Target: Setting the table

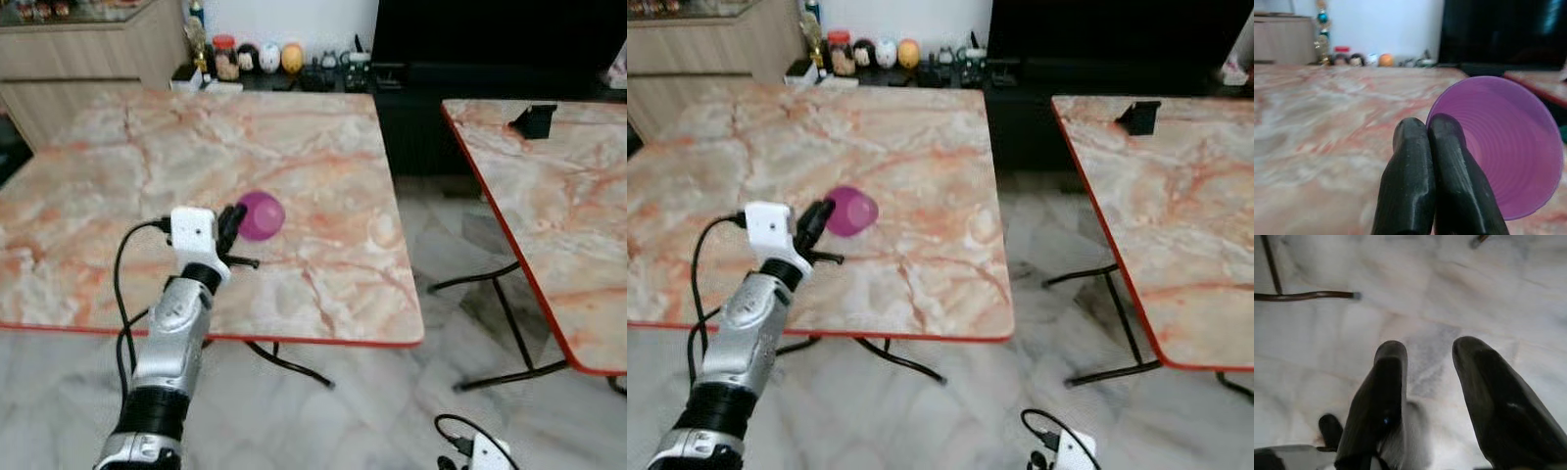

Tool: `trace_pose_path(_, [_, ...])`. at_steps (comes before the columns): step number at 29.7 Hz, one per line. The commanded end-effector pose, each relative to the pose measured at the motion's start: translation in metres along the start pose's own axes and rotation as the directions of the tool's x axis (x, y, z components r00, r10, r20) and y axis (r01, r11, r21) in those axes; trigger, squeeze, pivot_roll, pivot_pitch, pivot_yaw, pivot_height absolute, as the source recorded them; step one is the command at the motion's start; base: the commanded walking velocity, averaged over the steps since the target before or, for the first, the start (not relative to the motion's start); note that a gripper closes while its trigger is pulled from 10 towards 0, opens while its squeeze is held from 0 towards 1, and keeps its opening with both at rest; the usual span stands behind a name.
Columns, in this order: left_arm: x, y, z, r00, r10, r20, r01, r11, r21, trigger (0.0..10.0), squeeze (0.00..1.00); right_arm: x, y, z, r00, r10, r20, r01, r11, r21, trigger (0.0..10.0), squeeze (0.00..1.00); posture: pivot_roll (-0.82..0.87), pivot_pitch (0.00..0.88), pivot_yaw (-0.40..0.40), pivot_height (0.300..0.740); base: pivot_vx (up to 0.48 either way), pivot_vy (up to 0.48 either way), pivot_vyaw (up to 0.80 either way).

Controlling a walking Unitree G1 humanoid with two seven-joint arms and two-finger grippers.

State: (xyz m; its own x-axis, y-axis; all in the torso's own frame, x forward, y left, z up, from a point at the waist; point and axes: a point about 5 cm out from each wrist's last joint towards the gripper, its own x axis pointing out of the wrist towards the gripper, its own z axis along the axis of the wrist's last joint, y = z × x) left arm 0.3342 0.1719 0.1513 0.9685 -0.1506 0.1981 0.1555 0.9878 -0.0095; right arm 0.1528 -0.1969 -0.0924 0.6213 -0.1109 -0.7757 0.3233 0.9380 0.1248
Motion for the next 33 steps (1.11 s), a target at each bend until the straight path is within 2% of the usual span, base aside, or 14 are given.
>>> trace_pose_path(1, [0.0053,-0.008,0.0057,0.999,-0.027,0.024,0.027,1.0,-0.008,10.0,0.0,-0.0011,-0.0056,-0.0014,1.0,-0.016,-0.005,0.016,1.0,-0.003,10.0,0.0,0.08,0.0,-0.003,0.724,0.0,-0.472,0.0])
trace_pose_path(33, [0.008,-0.0065,0.0111,0.999,-0.025,0.046,0.026,0.999,-0.039,10.0,0.0,-0.0008,-0.0026,-0.0023,1.0,-0.001,-0.014,0.001,1.0,-0.025,10.0,0.0,0.07,0.0,-0.006,0.724,0.0,-0.445,0.0])
